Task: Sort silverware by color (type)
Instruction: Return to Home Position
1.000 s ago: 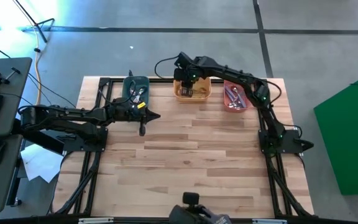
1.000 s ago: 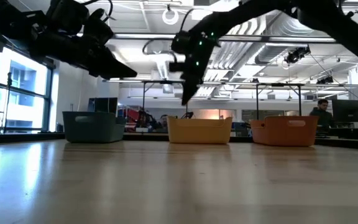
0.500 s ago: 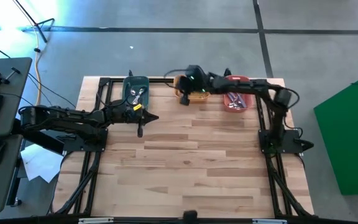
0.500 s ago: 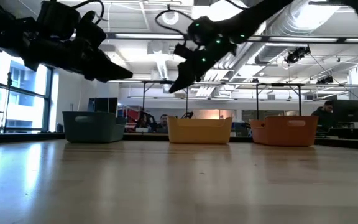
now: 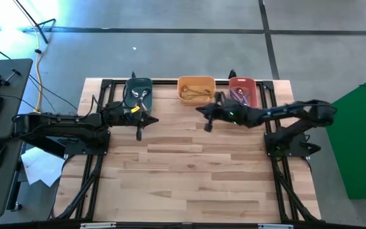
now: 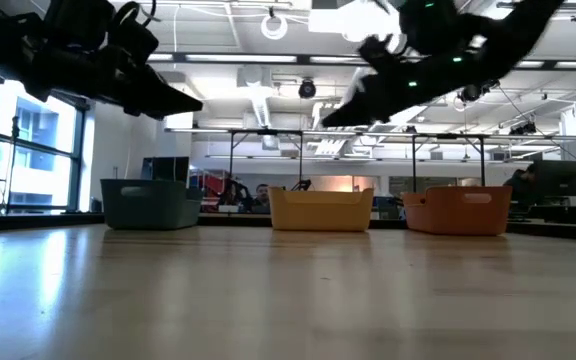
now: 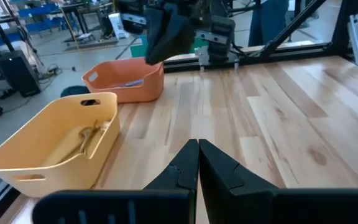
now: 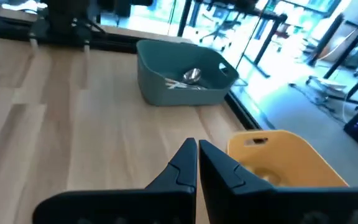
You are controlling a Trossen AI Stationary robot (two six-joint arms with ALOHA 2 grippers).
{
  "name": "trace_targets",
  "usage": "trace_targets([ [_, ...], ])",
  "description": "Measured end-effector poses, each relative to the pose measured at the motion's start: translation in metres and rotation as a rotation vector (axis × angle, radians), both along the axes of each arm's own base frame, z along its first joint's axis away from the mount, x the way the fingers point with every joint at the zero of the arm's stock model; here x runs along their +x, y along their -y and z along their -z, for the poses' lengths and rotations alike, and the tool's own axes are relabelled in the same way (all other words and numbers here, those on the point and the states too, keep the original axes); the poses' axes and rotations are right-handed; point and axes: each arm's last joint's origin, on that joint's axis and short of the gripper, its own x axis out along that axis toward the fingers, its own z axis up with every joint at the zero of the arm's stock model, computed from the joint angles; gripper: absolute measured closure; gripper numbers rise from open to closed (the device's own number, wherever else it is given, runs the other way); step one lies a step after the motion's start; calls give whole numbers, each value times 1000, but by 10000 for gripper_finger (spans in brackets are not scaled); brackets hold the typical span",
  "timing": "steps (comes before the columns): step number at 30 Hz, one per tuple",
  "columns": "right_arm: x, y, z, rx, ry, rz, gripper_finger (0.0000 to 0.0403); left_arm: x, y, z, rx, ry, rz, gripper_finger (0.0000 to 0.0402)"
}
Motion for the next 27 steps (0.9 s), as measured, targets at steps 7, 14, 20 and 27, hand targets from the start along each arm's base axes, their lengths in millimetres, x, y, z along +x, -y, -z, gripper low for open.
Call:
trace_targets([
  [7, -46, -27, 14, -55, 105, 89, 403, -1, 5, -2, 9, 4, 25, 399],
  [14, -94, -47, 31, -58, 214, 124, 403, 0, 12, -3, 21, 7, 70, 399],
  [20, -127, -55, 40, -12, 249, 41, 403, 0, 17, -5, 34, 22, 97, 399],
  [27, -153, -46, 44, 62, 234, -69, 403, -8, 18, -12, 23, 49, 93, 399],
])
